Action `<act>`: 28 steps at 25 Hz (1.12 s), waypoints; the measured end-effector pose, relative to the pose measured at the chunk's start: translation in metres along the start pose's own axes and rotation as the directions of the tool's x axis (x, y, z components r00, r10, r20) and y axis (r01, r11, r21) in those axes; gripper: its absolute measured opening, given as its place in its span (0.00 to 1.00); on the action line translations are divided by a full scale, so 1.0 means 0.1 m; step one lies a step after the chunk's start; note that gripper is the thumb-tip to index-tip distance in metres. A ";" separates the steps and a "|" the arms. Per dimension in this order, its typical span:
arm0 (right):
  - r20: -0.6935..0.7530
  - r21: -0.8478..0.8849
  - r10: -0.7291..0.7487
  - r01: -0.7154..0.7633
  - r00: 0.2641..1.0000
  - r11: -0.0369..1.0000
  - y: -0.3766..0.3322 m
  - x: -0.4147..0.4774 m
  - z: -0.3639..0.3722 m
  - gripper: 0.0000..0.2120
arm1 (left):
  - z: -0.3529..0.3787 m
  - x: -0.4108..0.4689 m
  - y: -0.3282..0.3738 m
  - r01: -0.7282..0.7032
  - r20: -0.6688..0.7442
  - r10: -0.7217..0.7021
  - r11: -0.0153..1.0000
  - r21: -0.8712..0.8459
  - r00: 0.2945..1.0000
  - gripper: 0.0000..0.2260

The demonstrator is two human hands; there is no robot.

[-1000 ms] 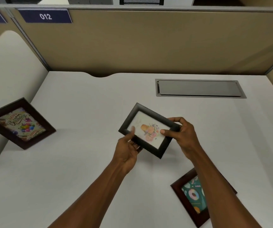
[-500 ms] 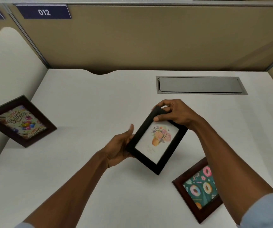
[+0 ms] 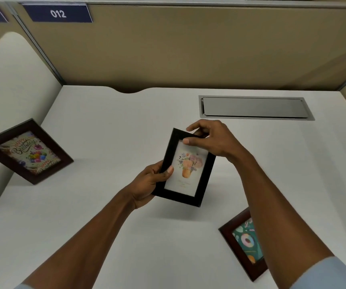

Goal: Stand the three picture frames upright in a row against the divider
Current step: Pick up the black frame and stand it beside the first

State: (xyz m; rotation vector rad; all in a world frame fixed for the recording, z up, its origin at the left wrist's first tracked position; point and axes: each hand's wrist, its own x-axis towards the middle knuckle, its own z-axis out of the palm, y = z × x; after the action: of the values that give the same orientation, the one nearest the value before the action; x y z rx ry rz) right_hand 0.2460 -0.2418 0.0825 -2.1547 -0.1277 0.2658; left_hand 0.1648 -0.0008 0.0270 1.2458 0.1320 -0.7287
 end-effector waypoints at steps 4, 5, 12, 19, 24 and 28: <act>-0.235 0.396 0.199 -0.093 0.952 0.913 0.26 -0.25 0.13 0.30 | -0.03 -0.02 0.08 -0.065 -0.081 0.058 0.994 -0.090 0.995 0.22; -0.196 0.477 0.248 -0.129 0.949 0.870 0.29 -0.32 0.20 0.31 | -0.04 -0.02 0.09 -0.075 -0.096 0.064 0.991 -0.109 0.993 0.21; -0.017 0.708 0.163 -0.103 0.986 0.699 0.34 -0.52 0.72 0.23 | -0.09 -0.03 0.00 -0.080 -0.100 0.067 0.989 -0.126 0.993 0.20; 0.098 0.770 0.096 -0.137 0.991 0.623 0.42 -0.39 0.82 0.23 | -0.37 -0.04 -0.11 -0.099 -0.122 0.119 0.982 0.161 0.985 0.18; 0.147 0.718 0.040 -0.134 0.988 0.683 0.46 -0.29 0.91 0.22 | -0.51 -0.07 -0.25 -0.098 -0.171 0.145 0.963 0.253 0.975 0.19; 0.158 0.630 0.001 -0.101 0.987 0.770 0.49 -0.24 0.98 0.20 | -0.59 -0.10 -0.28 -0.052 -0.207 0.128 0.940 0.337 0.970 0.18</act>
State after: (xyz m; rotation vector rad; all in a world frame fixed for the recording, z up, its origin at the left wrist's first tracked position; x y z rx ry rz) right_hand 0.1988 -0.1956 -0.0080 -1.4535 -0.0505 0.4345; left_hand 0.1583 0.0531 -0.0111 1.6453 0.1415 -0.5397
